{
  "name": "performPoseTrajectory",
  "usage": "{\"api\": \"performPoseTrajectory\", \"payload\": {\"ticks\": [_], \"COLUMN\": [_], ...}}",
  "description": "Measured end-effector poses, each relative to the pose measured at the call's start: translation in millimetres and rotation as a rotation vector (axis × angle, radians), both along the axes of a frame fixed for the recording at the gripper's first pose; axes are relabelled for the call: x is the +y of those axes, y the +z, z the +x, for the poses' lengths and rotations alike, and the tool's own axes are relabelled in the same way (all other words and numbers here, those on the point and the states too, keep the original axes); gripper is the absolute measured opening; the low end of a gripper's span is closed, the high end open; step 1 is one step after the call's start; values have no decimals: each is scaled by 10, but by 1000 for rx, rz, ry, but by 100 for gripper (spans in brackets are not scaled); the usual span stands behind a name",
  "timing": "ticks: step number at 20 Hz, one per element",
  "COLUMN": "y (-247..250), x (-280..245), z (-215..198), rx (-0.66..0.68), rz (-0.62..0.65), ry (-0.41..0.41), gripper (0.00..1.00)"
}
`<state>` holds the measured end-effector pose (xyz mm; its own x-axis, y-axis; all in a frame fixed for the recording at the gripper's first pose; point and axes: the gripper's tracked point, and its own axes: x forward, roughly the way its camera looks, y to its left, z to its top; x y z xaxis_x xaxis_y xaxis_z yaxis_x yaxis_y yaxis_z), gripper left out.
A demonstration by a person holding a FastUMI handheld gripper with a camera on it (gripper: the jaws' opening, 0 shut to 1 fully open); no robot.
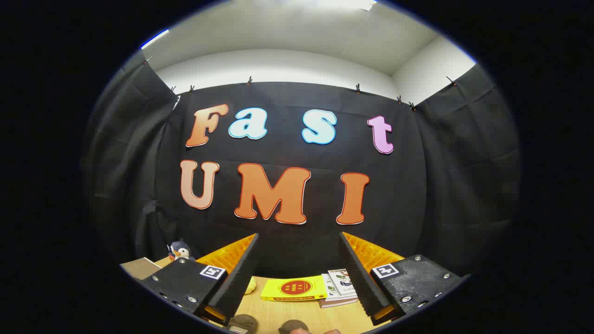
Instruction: Open the storage box then place both shoes into the box .Put the left shoe in first, then the right shoe, with the right side of both shoes facing outward in a uniform manner.
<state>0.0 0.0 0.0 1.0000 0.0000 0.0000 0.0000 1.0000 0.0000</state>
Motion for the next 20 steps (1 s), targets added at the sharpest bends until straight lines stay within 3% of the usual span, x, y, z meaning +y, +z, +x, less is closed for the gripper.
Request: {"api": "performPoseTrajectory", "payload": {"ticks": [10,20], "y": [-42,-88], "x": [27,241], "z": [22,180], "rx": [20,7], "rz": [-34,13], "ry": [11,64], "gripper": [99,99]}}
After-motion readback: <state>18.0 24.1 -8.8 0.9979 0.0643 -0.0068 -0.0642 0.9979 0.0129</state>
